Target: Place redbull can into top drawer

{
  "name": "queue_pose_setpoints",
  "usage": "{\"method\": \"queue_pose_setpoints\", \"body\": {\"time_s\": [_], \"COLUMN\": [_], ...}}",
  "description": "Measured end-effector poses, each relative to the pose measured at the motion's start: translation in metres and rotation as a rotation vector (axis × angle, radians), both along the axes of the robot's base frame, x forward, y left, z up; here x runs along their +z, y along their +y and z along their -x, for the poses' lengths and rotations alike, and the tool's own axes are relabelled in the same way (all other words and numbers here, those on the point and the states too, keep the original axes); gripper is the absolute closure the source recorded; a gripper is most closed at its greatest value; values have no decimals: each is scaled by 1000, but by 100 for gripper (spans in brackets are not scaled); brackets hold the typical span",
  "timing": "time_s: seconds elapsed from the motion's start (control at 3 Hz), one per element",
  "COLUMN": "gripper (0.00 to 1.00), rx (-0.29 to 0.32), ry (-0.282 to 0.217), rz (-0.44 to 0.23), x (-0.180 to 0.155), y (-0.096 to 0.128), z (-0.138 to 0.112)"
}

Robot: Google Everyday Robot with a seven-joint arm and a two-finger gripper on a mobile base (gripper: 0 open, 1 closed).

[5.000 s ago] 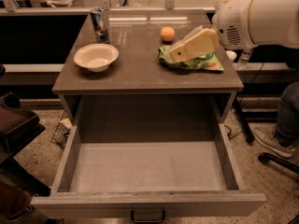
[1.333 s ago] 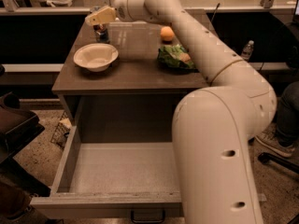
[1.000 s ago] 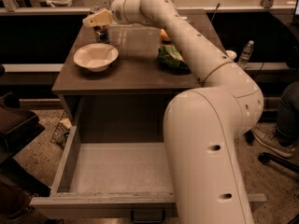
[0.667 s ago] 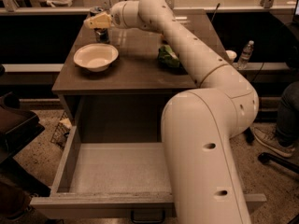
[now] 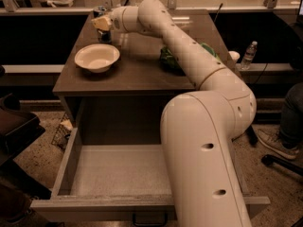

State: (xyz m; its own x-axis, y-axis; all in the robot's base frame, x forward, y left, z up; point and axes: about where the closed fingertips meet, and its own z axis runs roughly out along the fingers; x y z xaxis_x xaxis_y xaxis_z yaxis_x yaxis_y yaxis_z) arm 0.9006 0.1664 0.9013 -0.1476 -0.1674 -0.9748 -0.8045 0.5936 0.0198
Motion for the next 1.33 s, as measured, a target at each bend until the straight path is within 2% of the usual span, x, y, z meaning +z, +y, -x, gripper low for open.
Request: {"method": "queue_pose_setpoints", "body": {"time_s": [0.67, 1.0, 1.33], "gripper": [98, 100, 100], "rx": [8, 30, 52], "ry": [5, -9, -52], "rz": [0, 29, 64], "x": [-4, 9, 47], "y": [7, 14, 13], "z": [1, 1, 7]}}
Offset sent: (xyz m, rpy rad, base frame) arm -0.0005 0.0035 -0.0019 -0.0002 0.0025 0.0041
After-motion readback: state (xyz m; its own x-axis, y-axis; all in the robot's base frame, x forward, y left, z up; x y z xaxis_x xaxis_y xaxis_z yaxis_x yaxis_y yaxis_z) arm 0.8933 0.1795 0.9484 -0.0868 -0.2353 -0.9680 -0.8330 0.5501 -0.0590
